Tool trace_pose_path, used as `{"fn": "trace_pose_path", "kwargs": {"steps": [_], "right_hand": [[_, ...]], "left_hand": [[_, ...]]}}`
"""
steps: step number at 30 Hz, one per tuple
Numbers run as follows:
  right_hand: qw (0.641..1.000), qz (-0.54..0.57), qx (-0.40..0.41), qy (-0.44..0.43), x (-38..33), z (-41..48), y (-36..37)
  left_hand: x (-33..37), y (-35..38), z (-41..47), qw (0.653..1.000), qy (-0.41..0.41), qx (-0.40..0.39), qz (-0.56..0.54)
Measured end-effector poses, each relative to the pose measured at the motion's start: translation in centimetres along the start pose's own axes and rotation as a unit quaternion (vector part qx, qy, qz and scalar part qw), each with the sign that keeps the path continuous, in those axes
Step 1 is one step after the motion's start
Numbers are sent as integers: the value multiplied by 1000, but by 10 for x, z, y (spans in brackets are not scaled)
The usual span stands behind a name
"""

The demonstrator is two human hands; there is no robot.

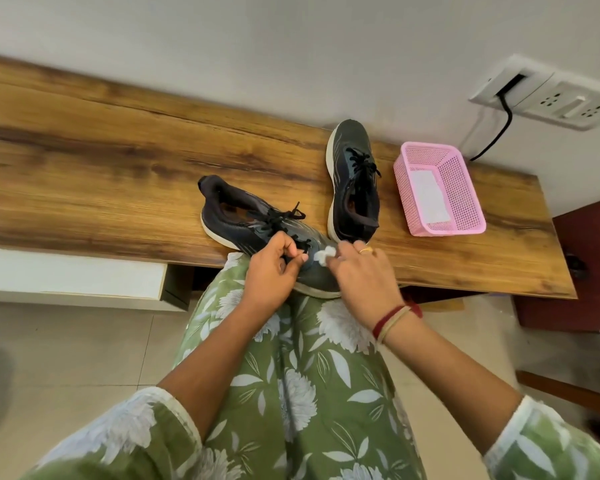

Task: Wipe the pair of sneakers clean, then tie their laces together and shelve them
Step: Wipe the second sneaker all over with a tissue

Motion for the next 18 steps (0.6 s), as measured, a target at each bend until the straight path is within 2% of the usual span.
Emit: {"fn": "trace_pose_path", "kwargs": {"steps": [4,5,6,8,9,12,13,16,17,18], "right_hand": [[997,36,20,-59,-14,-11,5],[991,105,8,-80,-16,-14,8],[972,222,-19,-74,-9,-13,8],[874,479,-58,-52,14,-8,5],[842,537,-34,-26,25,-8,-2],[825,557,78,63,49,-13,-8],[799,583,105,100,55,-16,-5],[669,719,101,160,60,-27,10],[634,751,95,156,59,-31,12],[615,769,96,145,58,-34,13]], "left_hand": [[0,-1,-1,1000,-1,-8,-2],[-1,-2,-1,1000,-5,-10,-5],[0,-2,-1,1000,-10,-11,-16],[3,-2,-2,999,-18,-10,-35],[4,-2,-3,999,-21,-12,-33],[11,-2,-6,1000,-4,-10,18],[15,-2,-7,999,17,-14,48],[38,0,-12,973,108,-9,204],[46,0,-14,957,146,6,249],[54,0,-14,941,181,27,284]]}}
Point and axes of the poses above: each hand's wrist, its own z-axis towards the middle knuckle, its own y-axis out of the palm, x = y × z, the point moved 3 cm from there along z, towards the middle knuckle, and after that the axes turned 12 degrees about -z, right-handed, at the moved point
